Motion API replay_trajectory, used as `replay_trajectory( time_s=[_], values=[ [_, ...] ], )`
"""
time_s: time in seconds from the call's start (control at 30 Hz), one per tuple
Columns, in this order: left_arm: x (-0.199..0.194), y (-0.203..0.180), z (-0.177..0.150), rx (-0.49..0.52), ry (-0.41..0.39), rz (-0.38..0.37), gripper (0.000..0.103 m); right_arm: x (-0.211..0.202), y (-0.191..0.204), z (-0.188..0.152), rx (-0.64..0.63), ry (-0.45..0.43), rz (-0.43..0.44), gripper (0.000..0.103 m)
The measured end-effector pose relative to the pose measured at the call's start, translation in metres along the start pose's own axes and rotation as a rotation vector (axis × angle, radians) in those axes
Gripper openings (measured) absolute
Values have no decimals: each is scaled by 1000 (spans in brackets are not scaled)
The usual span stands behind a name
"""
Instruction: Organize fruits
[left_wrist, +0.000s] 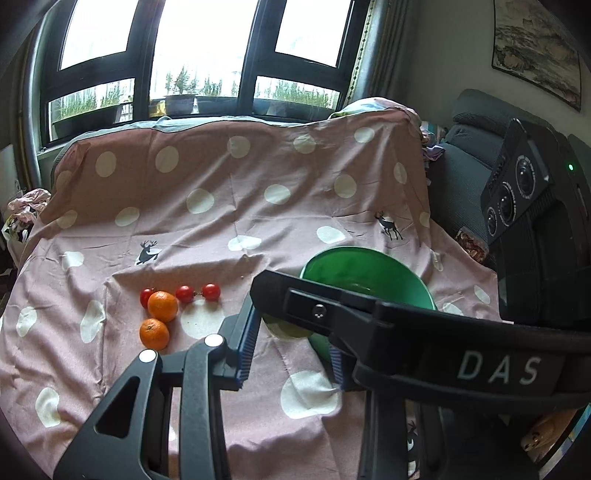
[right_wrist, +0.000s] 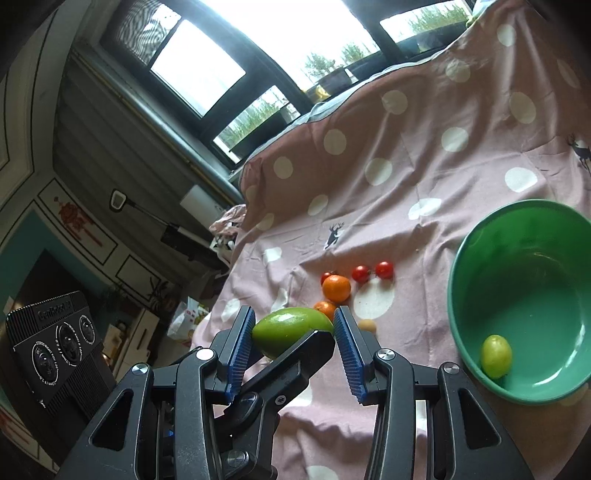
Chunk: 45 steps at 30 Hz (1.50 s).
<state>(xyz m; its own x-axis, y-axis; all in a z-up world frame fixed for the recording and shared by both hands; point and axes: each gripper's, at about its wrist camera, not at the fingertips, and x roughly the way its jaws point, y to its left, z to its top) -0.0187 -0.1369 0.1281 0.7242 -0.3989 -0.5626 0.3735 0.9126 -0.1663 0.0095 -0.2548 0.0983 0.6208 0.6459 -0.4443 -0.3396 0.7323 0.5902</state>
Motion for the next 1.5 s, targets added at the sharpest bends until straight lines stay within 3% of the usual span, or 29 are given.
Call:
replay_trajectory(
  time_s=[0.67,1.5],
  values=[
    [69,-76,16,116,69,-178,33,-65,-83,14,171,-140,-129,48],
    [150,-83,-10,-3,270,-358,33,-50,-150,9,331,-28,-353,48]
  ],
)
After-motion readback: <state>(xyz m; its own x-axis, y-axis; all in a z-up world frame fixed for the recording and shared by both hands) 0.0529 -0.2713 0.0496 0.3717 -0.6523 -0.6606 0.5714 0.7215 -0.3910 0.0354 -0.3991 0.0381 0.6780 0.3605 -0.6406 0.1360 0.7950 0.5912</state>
